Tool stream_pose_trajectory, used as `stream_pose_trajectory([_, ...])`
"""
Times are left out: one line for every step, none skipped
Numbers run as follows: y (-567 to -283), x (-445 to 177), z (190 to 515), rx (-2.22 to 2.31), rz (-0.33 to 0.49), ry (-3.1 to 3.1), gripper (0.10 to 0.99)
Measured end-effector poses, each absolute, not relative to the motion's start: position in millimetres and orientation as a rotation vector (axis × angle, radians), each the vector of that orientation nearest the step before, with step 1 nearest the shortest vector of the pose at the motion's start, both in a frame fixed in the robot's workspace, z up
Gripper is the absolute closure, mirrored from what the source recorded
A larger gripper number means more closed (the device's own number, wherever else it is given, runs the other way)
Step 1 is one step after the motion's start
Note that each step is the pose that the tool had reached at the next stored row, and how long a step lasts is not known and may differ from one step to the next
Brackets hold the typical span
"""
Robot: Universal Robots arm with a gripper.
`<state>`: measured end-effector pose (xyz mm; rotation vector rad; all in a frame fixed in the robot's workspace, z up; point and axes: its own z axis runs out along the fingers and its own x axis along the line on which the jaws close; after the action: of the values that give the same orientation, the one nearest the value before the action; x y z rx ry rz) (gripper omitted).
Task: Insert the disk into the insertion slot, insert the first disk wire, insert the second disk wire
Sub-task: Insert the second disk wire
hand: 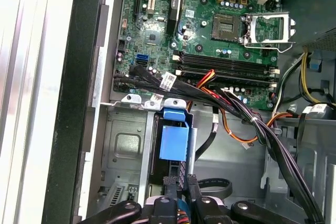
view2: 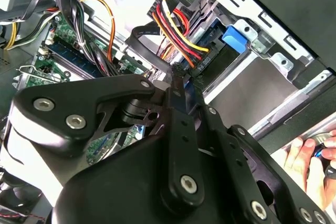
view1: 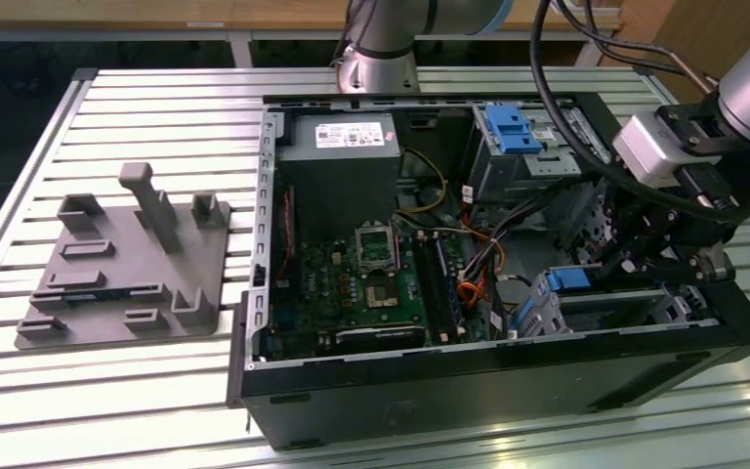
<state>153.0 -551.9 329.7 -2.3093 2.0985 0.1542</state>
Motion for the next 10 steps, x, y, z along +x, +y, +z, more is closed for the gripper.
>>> stream_pose_trajectory([-551.9, 153.0, 329.5, -2.309, 0.154, 2.098, 0.890])
stream_pose_trajectory([-551.9, 153.0, 329.3, -2.309, 0.154, 2.098, 0.890])
stream_pose_trajectory([-551.9, 153.0, 329.1, -2.310, 0.154, 2.098, 0.890])
stream_pose_trajectory([-551.9, 153.0, 328.8, -2.310, 0.154, 2.098, 0.890])
stream_pose_trajectory([-551.9, 153.0, 328.4, -2.310, 0.155, 2.098, 0.890])
stream_pose_trajectory([-551.9, 153.0, 328.1, -2.310, 0.154, 2.097, 0.890])
stream_pose_trajectory([-552.0, 153.0, 328.0, -2.311, 0.154, 2.097, 0.890])
stream_pose_trajectory([-552.0, 153.0, 328.1, -2.311, 0.154, 2.097, 0.890])
stream_pose_trajectory([-552.0, 153.0, 328.0, -2.311, 0.154, 2.097, 0.890])
stream_pose_trajectory([-552.0, 153.0, 328.0, -2.311, 0.154, 2.097, 0.878])
